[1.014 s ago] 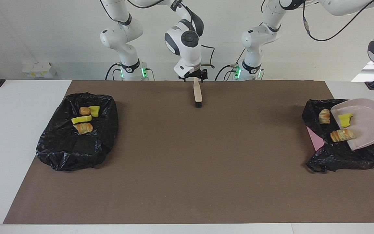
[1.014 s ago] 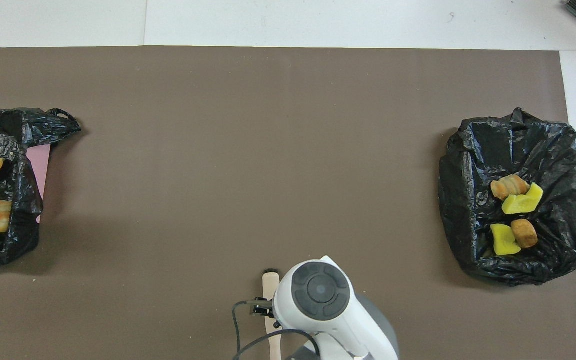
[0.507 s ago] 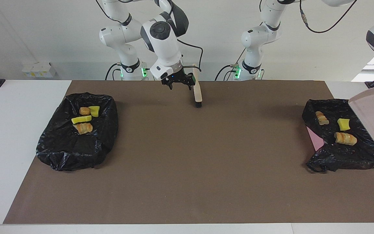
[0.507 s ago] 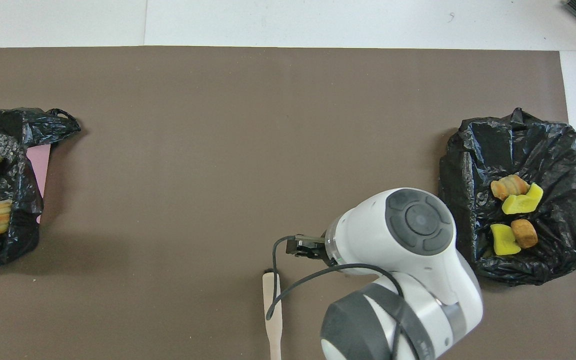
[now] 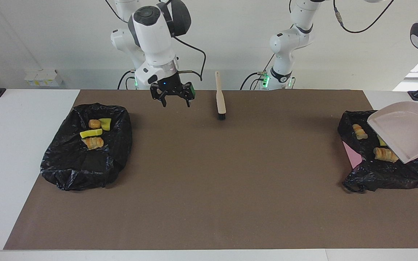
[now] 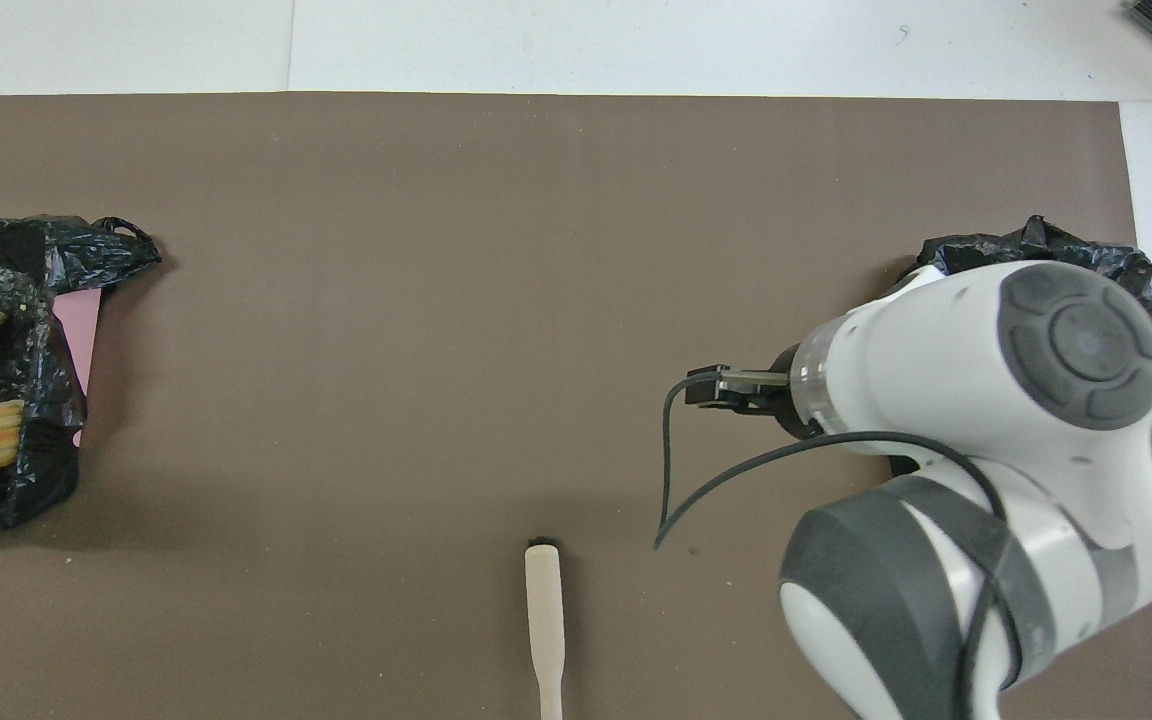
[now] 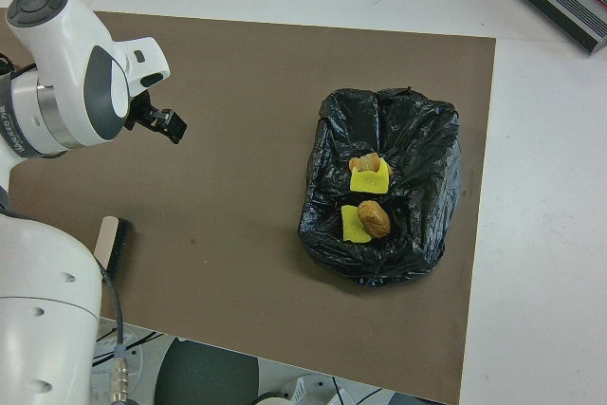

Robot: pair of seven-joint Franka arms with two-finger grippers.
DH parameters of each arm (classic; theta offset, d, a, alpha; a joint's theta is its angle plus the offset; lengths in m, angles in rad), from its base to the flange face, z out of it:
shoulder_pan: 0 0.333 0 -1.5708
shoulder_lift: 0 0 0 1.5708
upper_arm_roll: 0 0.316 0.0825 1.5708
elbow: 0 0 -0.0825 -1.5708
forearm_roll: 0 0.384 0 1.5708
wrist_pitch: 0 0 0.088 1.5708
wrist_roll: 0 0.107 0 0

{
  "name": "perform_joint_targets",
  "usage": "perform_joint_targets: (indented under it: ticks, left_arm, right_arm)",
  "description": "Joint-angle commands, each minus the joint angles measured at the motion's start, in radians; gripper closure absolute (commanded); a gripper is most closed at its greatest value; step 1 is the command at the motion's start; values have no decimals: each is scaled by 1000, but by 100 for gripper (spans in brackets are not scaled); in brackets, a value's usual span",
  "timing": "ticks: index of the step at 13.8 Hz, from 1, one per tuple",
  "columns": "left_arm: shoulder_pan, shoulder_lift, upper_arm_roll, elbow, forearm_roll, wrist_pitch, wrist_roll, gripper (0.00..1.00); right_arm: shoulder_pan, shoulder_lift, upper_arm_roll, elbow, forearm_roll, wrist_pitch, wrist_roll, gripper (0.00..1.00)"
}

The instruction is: Sweep and dump trash in bin

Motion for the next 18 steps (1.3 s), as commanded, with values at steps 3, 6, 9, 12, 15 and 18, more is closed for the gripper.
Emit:
perform_joint_targets:
  ticks: [3, 6, 9, 12, 15, 18]
  left_arm:
    - [-41, -41, -4, -37, -217, -111, -235, 100]
    - [-130, -65, -4, -69, -261, -176, -475, 100]
    - [-226, -114, -4, -157, -324, -178, -799, 100]
    - [-316, -151, -5, -224, -415, -181, -1012, 100]
    - [-432, -171, -4, -270, -510, -162, -1207, 100]
    - [-576, -134, -4, -282, -544, -100, -1471, 100]
  right_arm:
    - [-160, 4, 11, 129, -89, -89, -67, 0]
    - [-214, 10, 12, 157, -86, -126, -174, 0]
    - [-216, 19, 14, 160, -87, -126, -184, 0]
    - [-216, 31, 14, 238, -90, -148, -227, 0]
    - [-217, 41, 12, 250, -101, -206, -262, 0]
    - [-233, 41, 9, 252, -102, -208, -267, 0]
